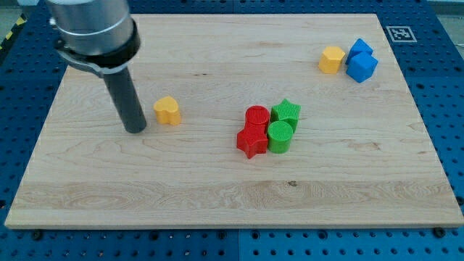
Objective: Push yellow heart towards the center left
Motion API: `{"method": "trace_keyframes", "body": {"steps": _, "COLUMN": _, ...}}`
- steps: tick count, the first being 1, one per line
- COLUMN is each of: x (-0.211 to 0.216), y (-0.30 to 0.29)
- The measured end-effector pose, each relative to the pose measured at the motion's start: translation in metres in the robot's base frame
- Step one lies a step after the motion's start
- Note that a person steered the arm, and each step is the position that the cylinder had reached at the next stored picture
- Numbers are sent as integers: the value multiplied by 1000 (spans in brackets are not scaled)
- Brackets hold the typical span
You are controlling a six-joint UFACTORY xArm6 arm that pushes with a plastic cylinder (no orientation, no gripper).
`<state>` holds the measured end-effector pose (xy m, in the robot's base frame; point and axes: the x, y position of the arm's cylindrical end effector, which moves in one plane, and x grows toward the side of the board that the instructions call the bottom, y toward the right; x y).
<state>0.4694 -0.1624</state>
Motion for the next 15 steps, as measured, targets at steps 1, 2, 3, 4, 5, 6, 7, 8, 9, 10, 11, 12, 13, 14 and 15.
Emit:
{"method": "trace_keyframes", "body": {"steps": 1, "x": 5, "y": 0}}
{"method": "trace_keyframes", "body": {"steps": 2, "x": 32, "y": 13}}
{"method": "trace_keyframes", "body": {"steps": 3, "x": 36, "y": 47}}
{"method": "trace_keyframes", "body": {"steps": 4, "x": 25, "y": 63}}
{"method": "trace_keyframes", "body": {"steps": 5, "x": 6, "y": 63}}
{"method": "trace_keyframes", "body": {"steps": 6, "x": -24, "y": 61}}
{"method": "trace_keyframes", "body": {"steps": 7, "x": -32, "y": 61}}
{"method": "trace_keyframes", "body": {"steps": 8, "x": -54, "y": 69}}
{"method": "trace_keyframes", "body": {"steps": 9, "x": -89, "y": 69}}
{"method": "trace_keyframes", "body": {"steps": 10, "x": -97, "y": 69}}
{"method": "trace_keyframes", "body": {"steps": 11, "x": -103, "y": 63}}
{"method": "trace_keyframes", "body": {"steps": 12, "x": -104, "y": 55}}
{"method": "trace_keyframes", "body": {"steps": 13, "x": -104, "y": 47}}
{"method": "trace_keyframes", "body": {"steps": 14, "x": -104, "y": 35}}
{"method": "trace_keyframes", "body": {"steps": 15, "x": -104, "y": 25}}
